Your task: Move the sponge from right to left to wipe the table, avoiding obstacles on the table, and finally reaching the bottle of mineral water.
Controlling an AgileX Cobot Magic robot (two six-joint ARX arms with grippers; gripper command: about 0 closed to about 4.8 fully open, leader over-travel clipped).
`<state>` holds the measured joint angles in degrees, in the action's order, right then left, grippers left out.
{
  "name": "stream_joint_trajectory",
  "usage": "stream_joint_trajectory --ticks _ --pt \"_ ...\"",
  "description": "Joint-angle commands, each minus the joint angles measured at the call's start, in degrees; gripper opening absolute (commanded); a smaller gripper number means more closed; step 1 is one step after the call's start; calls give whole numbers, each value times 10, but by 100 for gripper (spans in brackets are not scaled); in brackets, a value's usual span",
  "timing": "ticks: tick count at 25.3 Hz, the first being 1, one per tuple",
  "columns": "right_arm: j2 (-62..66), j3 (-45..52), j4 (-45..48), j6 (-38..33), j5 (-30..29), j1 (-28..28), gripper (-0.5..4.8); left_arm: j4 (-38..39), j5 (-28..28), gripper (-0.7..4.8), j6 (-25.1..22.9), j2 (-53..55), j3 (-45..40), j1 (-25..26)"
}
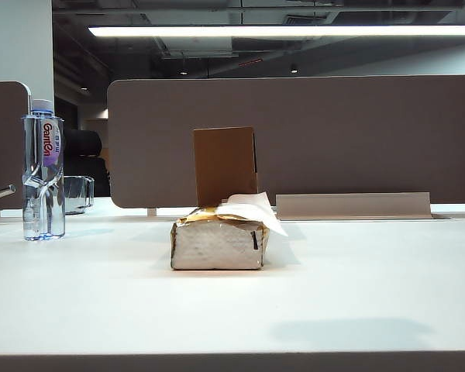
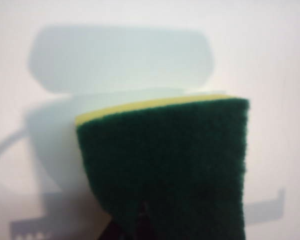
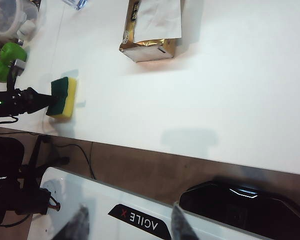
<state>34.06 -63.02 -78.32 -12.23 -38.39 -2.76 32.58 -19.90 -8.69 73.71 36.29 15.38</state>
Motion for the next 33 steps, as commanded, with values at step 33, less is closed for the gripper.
stream_joint_trajectory --ticks 33 --pt "0 -1 23 -31 -2 0 206 -172 7 -6 33 293 223 -21"
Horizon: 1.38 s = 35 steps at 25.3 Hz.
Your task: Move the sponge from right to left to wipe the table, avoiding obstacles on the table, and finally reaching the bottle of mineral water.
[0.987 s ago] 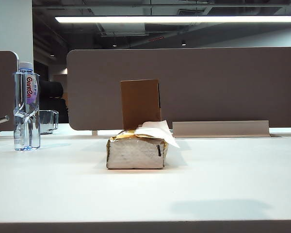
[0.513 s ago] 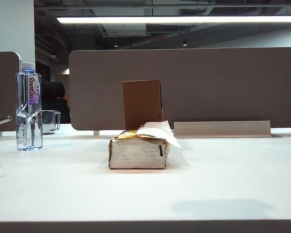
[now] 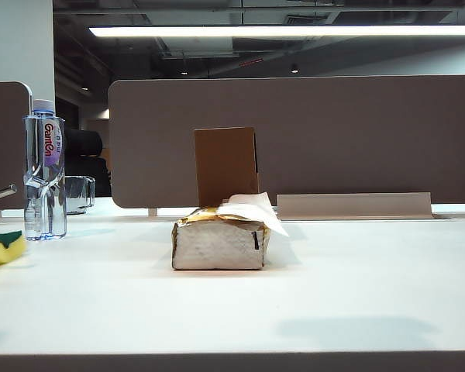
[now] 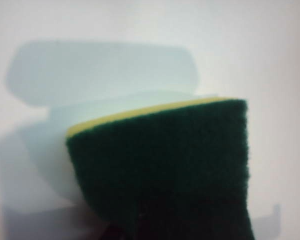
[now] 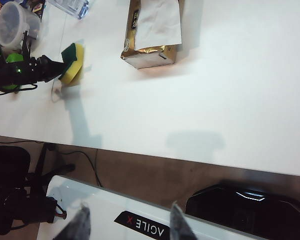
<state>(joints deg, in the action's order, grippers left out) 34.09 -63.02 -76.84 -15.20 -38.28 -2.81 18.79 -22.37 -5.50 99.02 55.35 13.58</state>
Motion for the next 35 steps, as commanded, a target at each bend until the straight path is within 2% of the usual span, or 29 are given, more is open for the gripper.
stream_joint_trajectory --ticks 1,6,12,24,25,26,27,31,35 --pt "0 -1 8 -3 -3 0 206 -34 32 -6 2 59 53 -7" --pt "-1 -1 8 -13 -4 0 206 -30 33 -6 2 106 115 -11" --pt "-1 -1 7 -17 -5 0 206 -33 46 -6 1 115 150 -10" --pt "-1 -1 3 -17 -17 0 206 3 13 -2 1 114 172 -18" --pt "-1 -1 3 -17 -17 0 206 5 11 6 1 114 172 -18" --pt "-1 -1 3 -17 -17 0 206 6 11 62 1 114 172 -18" --pt "-1 -1 3 -17 -17 0 206 7 11 95 1 114 172 -18" --pt "-1 -1 -1 -17 -17 0 206 9 11 182 1 114 172 -18" --pt "-1 -1 -1 -17 -17 0 206 9 9 188 1 112 174 -18"
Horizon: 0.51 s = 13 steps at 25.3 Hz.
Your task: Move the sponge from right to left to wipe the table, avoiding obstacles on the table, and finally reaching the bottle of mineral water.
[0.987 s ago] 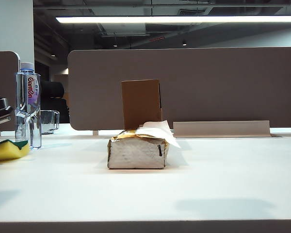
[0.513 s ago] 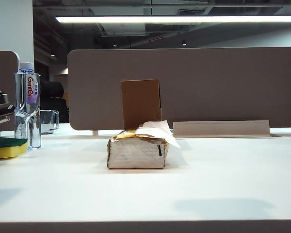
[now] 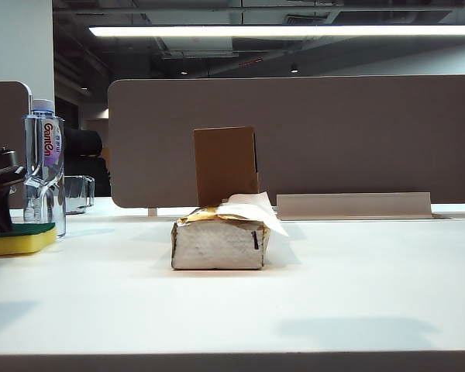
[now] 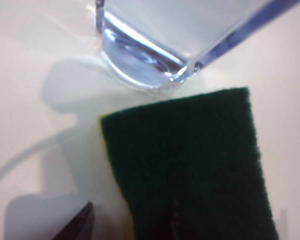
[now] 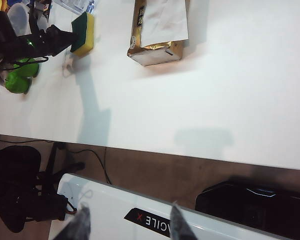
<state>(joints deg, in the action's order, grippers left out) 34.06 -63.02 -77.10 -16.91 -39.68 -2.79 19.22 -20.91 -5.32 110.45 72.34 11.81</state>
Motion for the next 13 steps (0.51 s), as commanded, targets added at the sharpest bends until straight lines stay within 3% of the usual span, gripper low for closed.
stream_joint_trajectory --ticks 1,13 --pt "-1 -1 1 0 -3 0 206 4 -11 188 -1 -2 5 0" --pt "-1 -1 -5 0 -3 0 206 9 -14 189 -2 -48 5 0"
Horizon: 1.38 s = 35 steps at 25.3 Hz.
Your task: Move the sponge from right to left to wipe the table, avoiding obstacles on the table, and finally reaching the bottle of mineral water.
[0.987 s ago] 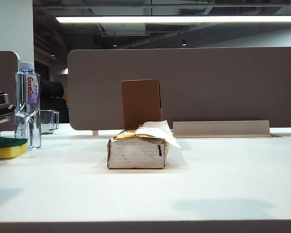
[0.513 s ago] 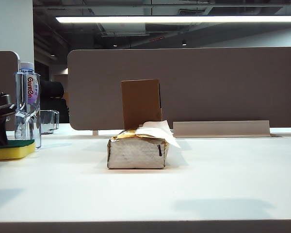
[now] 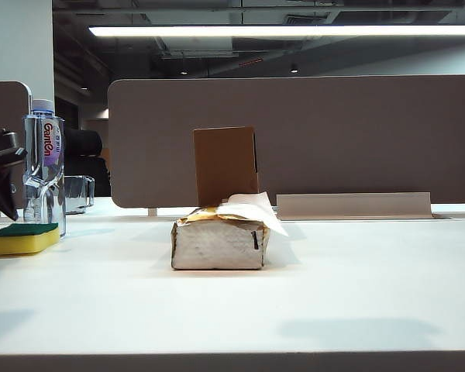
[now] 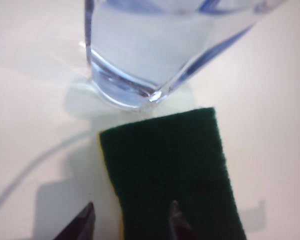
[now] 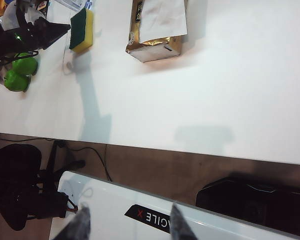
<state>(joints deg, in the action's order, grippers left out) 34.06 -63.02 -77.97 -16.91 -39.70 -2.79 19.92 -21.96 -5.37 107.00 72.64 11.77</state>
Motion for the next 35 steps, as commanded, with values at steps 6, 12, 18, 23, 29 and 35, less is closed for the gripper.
stream_joint_trajectory --ticks 6,12,18,23,29,35 --pt "-1 -1 3 18 -3 0 206 44 -27 189 -2 -78 2 0" --pt "-1 -1 6 35 -3 0 206 73 -33 189 -1 -156 2 0" --pt "-1 -1 16 39 -4 0 206 80 -68 189 15 -241 2 -31" --pt "-7 -1 33 39 -3 0 206 83 -68 189 13 -297 2 -83" --pt "-29 -1 71 50 16 0 206 112 -67 189 14 -374 2 -114" --pt "-39 -2 121 56 44 0 198 144 -49 188 13 -446 2 -113"
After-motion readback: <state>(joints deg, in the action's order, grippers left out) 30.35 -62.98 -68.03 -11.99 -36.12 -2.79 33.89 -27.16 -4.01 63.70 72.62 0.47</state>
